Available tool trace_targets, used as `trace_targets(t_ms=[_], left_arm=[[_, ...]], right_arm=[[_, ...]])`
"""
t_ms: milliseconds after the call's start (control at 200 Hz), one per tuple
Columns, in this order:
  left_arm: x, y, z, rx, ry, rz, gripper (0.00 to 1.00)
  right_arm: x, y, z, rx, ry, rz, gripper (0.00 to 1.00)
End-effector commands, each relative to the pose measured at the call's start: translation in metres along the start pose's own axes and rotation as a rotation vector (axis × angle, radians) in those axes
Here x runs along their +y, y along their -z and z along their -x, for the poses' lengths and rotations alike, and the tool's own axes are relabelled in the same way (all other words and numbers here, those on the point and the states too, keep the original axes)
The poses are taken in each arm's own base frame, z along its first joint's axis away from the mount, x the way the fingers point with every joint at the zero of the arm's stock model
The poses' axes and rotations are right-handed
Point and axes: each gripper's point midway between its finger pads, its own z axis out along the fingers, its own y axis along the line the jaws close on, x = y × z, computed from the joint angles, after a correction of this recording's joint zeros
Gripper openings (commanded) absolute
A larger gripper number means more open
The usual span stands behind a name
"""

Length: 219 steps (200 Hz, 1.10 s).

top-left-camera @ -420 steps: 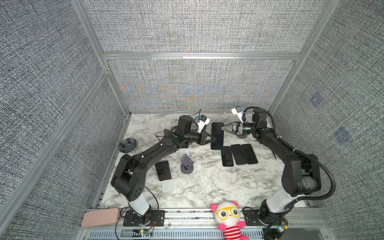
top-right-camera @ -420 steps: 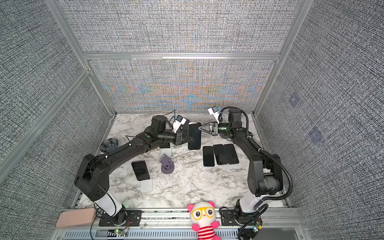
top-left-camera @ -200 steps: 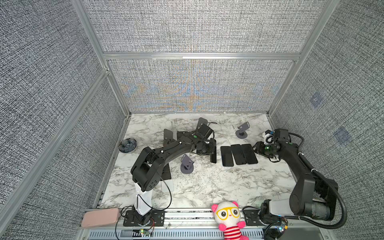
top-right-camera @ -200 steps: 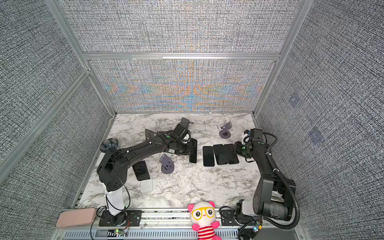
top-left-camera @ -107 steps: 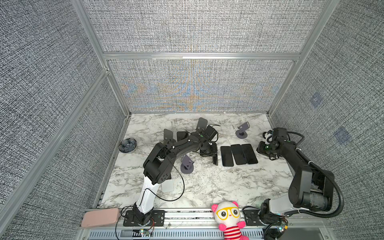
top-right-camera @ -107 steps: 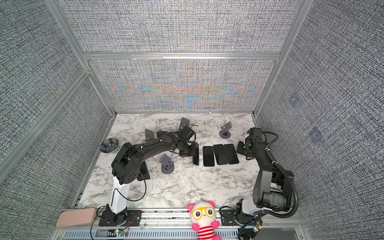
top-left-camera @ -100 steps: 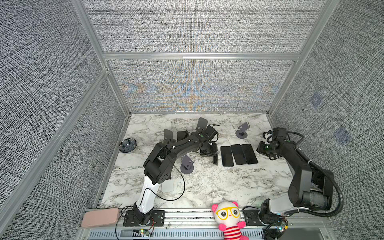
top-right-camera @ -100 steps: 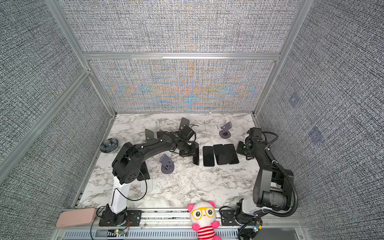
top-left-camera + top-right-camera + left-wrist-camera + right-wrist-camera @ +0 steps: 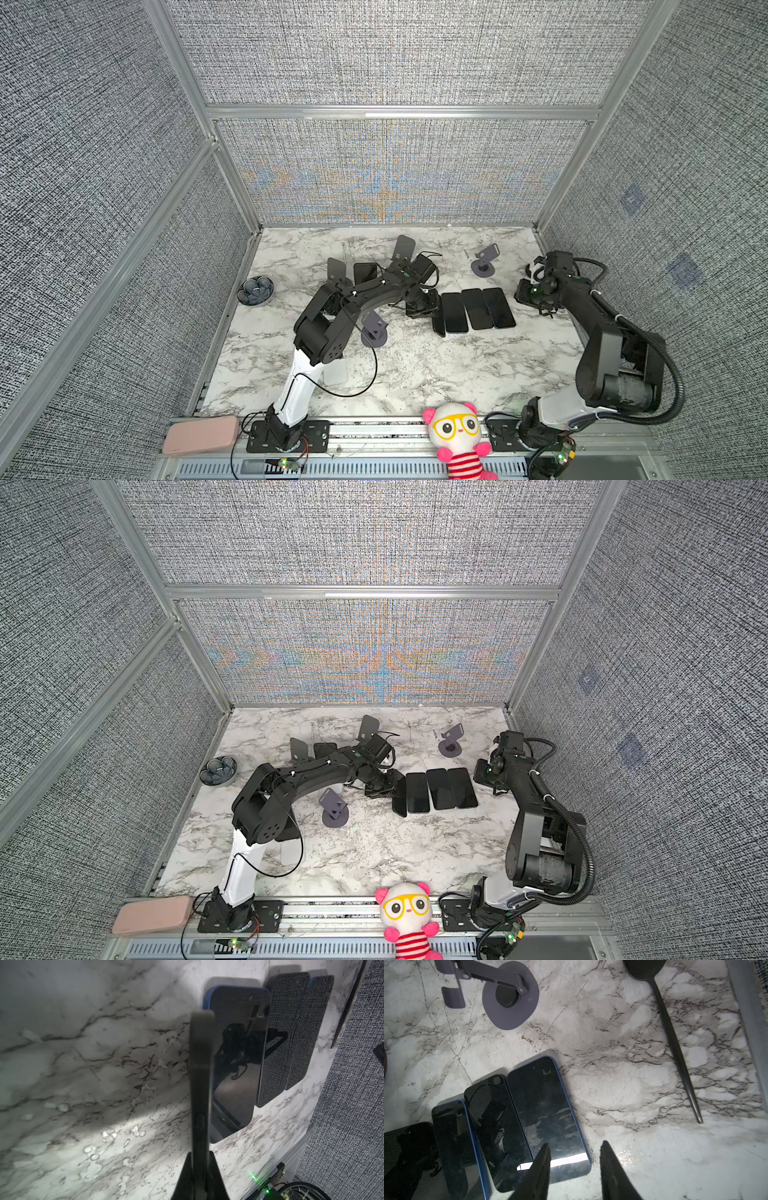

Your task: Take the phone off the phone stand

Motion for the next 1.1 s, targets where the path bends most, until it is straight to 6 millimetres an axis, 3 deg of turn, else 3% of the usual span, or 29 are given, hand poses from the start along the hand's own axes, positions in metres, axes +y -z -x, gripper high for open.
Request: trace_targets(t_ms=[0,430,535,885,1091], left_arm=[[0.006,-0.005,0.003,-0.007,0.003,0.025,0.0],[0.011,-0.014,0.013,-0.058,0.032,0.03,0.0],[0.013,-0.016,0.013,-0.061,0.031,0.029,0.17],[0.017,-0.024,0.01,-0.047,0.035,0.017,0.43],[0.018,-0.024,0.009,-0.048,0.015,0.016,0.63]], right_arm=[[0.002,-0.001,0.0,0.009,0.014,0.015,0.37],[0.001,-0.011,-0.007,0.041,0.025,0.018,0.37],[0.001,-0.016,-0.01,0.057,0.019,0.024,0.38],[0.002,-0.018,-0.013,0.062,0.023,0.032,0.39],[0.002,-0.019,-0.015,0.064,0.024,0.034,0.4]])
